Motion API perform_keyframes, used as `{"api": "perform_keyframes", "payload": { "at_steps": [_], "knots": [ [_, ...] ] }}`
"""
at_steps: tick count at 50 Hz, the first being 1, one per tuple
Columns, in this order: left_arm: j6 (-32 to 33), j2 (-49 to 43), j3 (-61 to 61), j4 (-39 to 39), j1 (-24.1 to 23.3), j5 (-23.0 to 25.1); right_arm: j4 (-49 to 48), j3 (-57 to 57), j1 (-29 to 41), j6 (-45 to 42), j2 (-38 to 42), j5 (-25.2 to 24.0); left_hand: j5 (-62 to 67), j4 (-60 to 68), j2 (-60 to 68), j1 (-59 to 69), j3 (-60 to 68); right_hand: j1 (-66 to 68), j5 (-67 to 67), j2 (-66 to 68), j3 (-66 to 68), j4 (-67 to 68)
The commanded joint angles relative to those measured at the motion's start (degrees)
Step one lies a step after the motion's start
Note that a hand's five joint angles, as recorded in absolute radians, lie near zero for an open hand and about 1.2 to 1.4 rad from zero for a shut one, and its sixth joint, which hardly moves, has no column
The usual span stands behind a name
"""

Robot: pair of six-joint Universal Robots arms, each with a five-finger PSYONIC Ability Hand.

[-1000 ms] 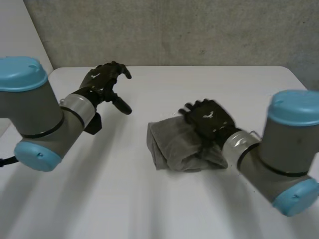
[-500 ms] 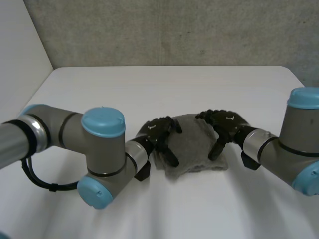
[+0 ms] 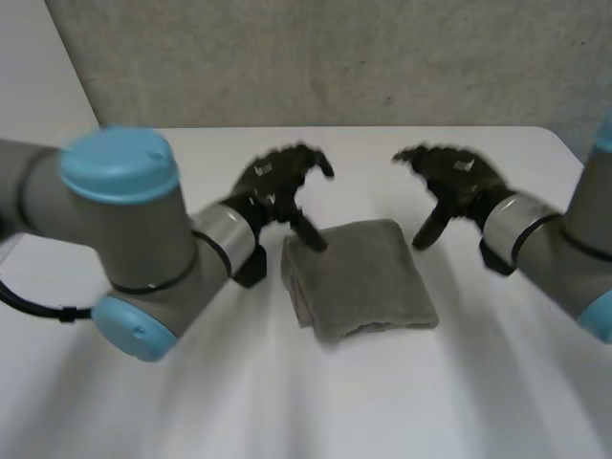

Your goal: Fold the towel.

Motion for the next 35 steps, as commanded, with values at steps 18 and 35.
{"api": "perform_keyframes", "payload": {
  "at_steps": [18, 35],
  "knots": [
    [8.8, 11.6, 1.8, -8.9, 14.3, -6.0, 0.6, -7.2, -0.4, -4.7, -7.2, 21.2, 18.5, 16.5, 17.2, 16.6, 17.1, -2.5, -3.0, -3.3, -3.3, -3.9],
    [10.7, 11.9, 4.2, -14.0, 17.3, -5.9, 5.9, -8.1, -0.8, -2.5, -7.2, 15.6, 23.3, 21.4, 22.0, 21.5, 21.9, -2.5, -3.0, -3.3, -3.3, -3.9]
  ]
}}
